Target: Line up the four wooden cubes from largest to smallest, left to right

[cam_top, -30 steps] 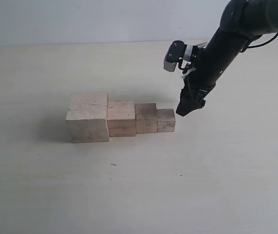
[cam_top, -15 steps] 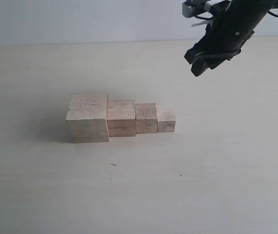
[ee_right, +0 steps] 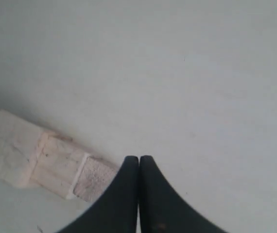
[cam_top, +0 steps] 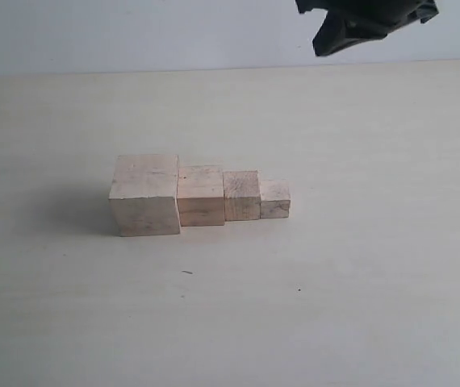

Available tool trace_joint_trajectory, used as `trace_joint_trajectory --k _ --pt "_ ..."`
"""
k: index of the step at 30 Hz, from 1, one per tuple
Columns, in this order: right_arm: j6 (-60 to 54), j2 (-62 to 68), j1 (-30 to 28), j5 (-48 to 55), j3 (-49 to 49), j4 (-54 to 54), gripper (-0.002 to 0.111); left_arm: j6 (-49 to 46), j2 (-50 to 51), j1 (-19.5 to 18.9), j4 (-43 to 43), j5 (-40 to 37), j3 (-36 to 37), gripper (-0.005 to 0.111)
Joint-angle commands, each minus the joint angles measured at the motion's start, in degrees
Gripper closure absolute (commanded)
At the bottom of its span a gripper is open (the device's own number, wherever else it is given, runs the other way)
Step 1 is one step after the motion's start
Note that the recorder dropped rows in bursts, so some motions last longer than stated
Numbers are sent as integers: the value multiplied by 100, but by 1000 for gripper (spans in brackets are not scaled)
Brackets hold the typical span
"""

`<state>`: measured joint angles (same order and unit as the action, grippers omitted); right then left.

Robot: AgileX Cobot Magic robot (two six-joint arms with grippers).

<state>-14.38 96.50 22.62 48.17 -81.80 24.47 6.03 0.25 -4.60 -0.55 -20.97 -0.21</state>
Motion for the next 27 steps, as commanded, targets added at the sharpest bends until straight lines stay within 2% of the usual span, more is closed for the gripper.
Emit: trace_joint_trajectory --k 1,3,5,9,18,24,27 --pt "139 -1167 2 -1274 846 211 108 21 -25 -3 -4 54 21 107" --pt "139 -1810 2 -1698 1315 438 108 21 -25 -3 -4 54 21 107" --pt "139 -2366 2 -1648 1522 447 108 21 -25 -3 -4 54 21 107" --pt "215 -3101 2 -1295 1537 493 108 21 -25 -3 -4 54 21 107" --pt "215 -4142 2 -1345 1537 503 108 21 -25 -3 -4 54 21 107" --pt "195 -4676 -11 -1130 1575 -211 108 21 -25 -3 -4 54 21 107" --pt "580 -5009 -310 -1150 1823 -593 108 21 -25 -3 -4 54 21 107"
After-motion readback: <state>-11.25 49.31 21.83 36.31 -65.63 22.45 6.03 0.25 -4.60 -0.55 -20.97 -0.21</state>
